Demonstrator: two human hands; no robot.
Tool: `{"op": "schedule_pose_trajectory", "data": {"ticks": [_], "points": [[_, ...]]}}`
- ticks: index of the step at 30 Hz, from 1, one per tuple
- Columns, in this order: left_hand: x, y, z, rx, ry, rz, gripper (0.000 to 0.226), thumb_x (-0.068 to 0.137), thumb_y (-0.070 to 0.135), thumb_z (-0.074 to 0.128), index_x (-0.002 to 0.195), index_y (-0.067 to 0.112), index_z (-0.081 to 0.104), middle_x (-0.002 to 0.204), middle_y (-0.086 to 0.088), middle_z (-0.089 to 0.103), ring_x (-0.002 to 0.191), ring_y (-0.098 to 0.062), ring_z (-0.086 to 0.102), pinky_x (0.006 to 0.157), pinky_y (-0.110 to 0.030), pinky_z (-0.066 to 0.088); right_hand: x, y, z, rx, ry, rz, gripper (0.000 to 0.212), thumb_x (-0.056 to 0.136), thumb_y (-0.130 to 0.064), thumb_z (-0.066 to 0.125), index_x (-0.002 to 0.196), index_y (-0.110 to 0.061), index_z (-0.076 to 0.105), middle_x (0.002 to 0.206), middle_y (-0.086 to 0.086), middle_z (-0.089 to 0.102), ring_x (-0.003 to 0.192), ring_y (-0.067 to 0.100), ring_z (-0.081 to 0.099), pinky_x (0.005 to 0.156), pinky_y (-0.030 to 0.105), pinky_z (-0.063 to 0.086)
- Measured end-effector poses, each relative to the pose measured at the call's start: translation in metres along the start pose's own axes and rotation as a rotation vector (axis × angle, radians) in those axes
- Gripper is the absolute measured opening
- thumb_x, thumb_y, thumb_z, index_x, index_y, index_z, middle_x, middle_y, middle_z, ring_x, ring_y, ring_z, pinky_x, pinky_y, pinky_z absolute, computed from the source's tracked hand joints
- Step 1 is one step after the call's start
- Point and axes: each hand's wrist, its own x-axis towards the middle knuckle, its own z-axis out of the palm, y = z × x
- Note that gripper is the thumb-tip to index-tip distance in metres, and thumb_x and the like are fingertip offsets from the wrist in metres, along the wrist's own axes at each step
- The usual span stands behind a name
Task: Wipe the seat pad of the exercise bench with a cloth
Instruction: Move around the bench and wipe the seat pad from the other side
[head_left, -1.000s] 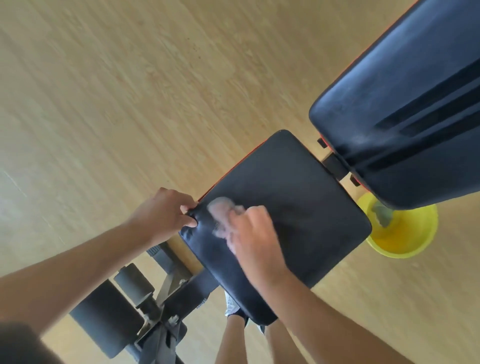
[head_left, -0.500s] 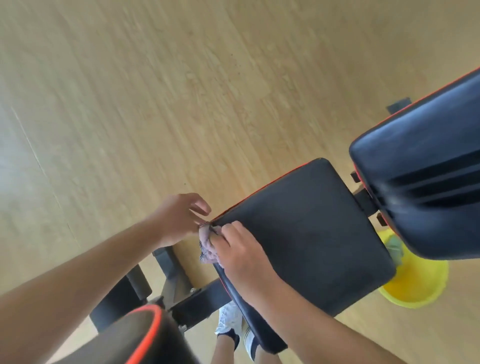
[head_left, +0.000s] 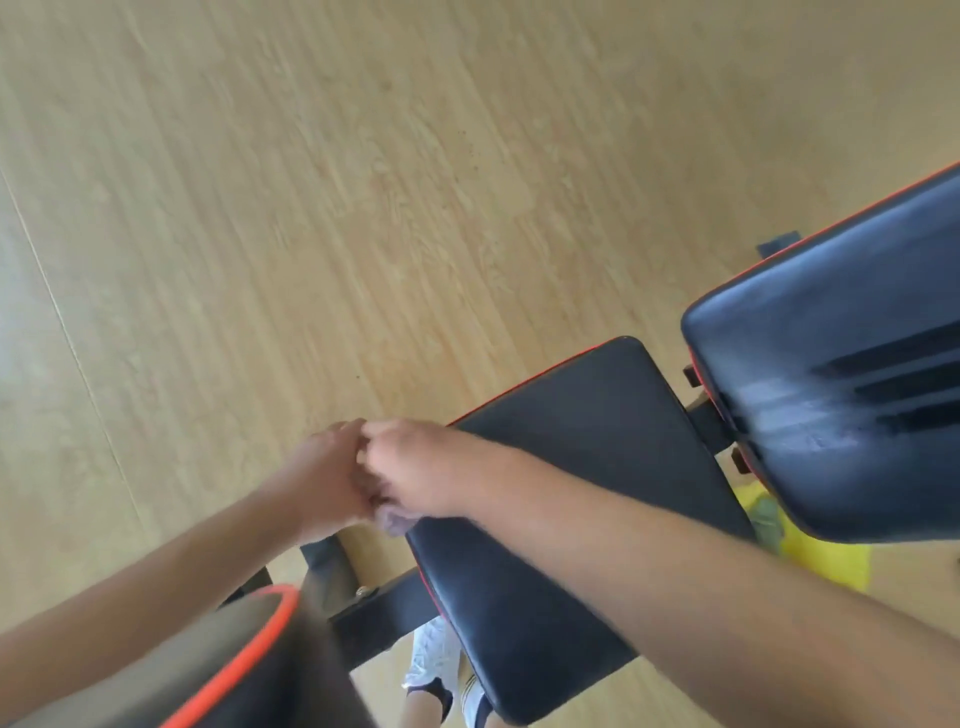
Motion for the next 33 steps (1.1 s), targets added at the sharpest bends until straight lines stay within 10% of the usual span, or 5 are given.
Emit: {"op": "schedule_pose_trajectory", "data": {"ticks": [4,10,16,23,33], "points": [[-0.006,-0.013,0.005,-0.039,0.061,-0.034,0.085,0.058,0.033,0.098,0.134,0.025,0.060,0.123,0.005,0.060,0.104,-0.012,0.064,0.082,-0.025,0.050,-0.008,0.017,-0.025,0.008,0.052,0.111,0.016,0.100,-0.006,0.055,0.110,-0.004,0.068,0.087,0.001,0.046,0.095,0.022,0.052,0.078,0.032,0.047],[-0.005,0.008,0.006,-0.194,0.012,-0.017,0.043,0.070,0.031,0.092,0.108,0.037,0.073,0.111,0.010,0.075,0.101,-0.002,0.070,0.084,-0.023,0.052,-0.104,0.160,-0.096,0.021,0.319,0.587,0.037,0.082,0.006,0.048,0.051,-0.013,0.046,0.053,0.005,0.040,0.059,0.026,0.037,0.048,0.029,0.025],[-0.004,0.026,0.008,-0.030,0.003,0.052,0.039,0.072,0.040,0.086,0.110,0.036,0.074,0.101,0.015,0.073,0.093,-0.007,0.072,0.085,-0.030,0.057,-0.153,0.181,-0.048,0.109,0.671,0.795,0.039,0.085,0.005,0.051,0.051,-0.009,0.038,0.065,0.003,0.030,0.056,0.022,0.031,0.048,0.036,0.017],[0.005,0.045,0.005,0.310,-0.031,0.149,0.033,0.080,0.038,0.082,0.076,0.024,0.051,0.071,0.013,0.047,0.080,-0.023,0.049,0.068,-0.033,0.034,-0.258,0.155,0.075,0.374,0.656,1.158,0.048,0.094,-0.001,0.050,0.053,-0.015,0.030,0.065,0.000,0.035,0.055,0.019,0.034,0.045,0.025,0.025],[0.013,0.053,-0.005,0.265,-0.036,0.068,0.043,0.064,0.034,0.089,0.065,-0.001,0.064,0.061,-0.014,0.059,0.062,-0.021,0.041,0.057,-0.033,0.034,-0.253,0.152,0.070,0.454,0.773,0.994,0.024,0.088,-0.042,0.053,0.074,-0.023,0.054,0.081,0.006,0.052,0.073,0.023,0.046,0.066,0.023,0.033]]}}
